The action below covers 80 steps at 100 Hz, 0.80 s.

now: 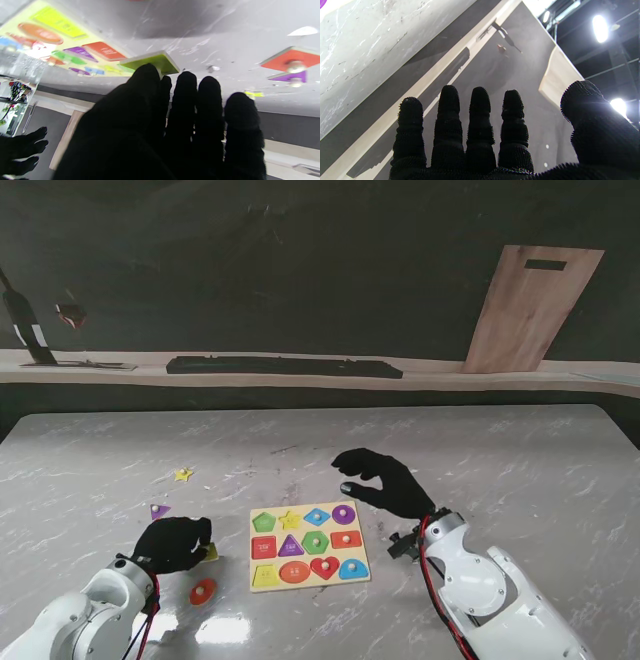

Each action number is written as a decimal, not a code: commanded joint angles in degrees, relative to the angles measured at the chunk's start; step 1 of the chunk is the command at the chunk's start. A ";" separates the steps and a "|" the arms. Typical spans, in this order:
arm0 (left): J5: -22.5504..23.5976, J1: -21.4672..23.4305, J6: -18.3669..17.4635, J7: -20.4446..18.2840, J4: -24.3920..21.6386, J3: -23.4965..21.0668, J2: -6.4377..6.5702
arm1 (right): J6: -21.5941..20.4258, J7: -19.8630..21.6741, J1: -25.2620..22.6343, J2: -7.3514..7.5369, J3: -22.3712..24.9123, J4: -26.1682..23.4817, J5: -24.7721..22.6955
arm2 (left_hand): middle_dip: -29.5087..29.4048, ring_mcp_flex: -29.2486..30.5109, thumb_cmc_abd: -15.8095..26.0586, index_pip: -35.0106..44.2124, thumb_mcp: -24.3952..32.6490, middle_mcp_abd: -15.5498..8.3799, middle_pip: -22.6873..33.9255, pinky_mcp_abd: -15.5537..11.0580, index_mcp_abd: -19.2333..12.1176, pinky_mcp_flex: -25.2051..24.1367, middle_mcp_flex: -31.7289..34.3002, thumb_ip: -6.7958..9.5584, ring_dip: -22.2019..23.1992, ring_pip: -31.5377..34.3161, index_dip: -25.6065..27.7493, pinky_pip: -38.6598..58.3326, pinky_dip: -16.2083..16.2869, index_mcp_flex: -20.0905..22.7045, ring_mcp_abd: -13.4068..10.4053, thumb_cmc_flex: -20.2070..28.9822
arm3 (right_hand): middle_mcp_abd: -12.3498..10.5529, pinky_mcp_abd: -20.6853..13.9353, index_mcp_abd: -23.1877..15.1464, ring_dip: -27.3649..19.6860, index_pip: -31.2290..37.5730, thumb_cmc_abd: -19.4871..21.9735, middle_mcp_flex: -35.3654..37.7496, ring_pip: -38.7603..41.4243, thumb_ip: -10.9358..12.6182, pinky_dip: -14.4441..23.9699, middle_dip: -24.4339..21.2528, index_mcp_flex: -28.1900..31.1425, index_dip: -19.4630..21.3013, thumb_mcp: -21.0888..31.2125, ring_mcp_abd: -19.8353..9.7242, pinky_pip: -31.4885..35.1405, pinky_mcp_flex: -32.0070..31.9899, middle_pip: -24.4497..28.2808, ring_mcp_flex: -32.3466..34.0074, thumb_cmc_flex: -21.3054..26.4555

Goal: Fit puzzle pieces into a puzzle board

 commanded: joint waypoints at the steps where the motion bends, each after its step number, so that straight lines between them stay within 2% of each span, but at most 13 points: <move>1: -0.46 -1.89 -0.36 -0.99 -0.99 1.26 -0.20 | -0.45 -0.03 -0.16 -0.28 0.09 0.26 0.25 | 1.16 -0.44 -0.38 2.88 2.22 1.28 1.42 0.50 -0.90 -0.30 -0.17 -1.40 -0.40 1.91 0.77 1.98 -0.96 0.03 0.63 -0.11 | 0.25 0.08 -1.74 0.30 -0.97 0.98 1.14 0.41 2.46 0.92 0.39 0.56 1.06 -1.04 -0.14 0.50 -0.41 -0.90 1.03 -0.54; 35: -6.52 -7.58 2.60 -8.51 -0.08 8.31 0.25 | -2.52 -1.56 0.30 -0.68 0.62 1.15 0.40 | 1.87 -1.07 0.05 2.78 1.95 1.48 1.55 0.32 -0.75 -0.97 -0.74 -1.37 -0.17 2.06 1.44 1.71 -0.74 -0.51 0.82 0.02 | 0.20 0.21 -2.04 0.29 -1.07 1.21 1.44 0.32 2.45 0.90 0.39 0.78 1.04 -1.33 -0.18 0.36 -0.48 -1.09 1.19 -0.48; 80: -8.91 -10.48 5.70 -11.54 0.04 15.30 0.55 | -3.63 -2.21 -0.02 -0.83 1.54 1.28 0.68 | 2.24 -1.00 0.05 3.19 2.40 1.49 2.05 0.39 -0.72 -0.76 -0.77 -1.32 -0.01 2.50 1.82 1.78 -0.30 -0.71 0.78 -0.37 | 0.24 0.29 -1.99 0.30 -1.17 1.38 1.65 0.13 2.50 0.92 0.44 1.18 1.06 -1.93 -0.08 0.31 -0.44 -1.35 1.32 -0.31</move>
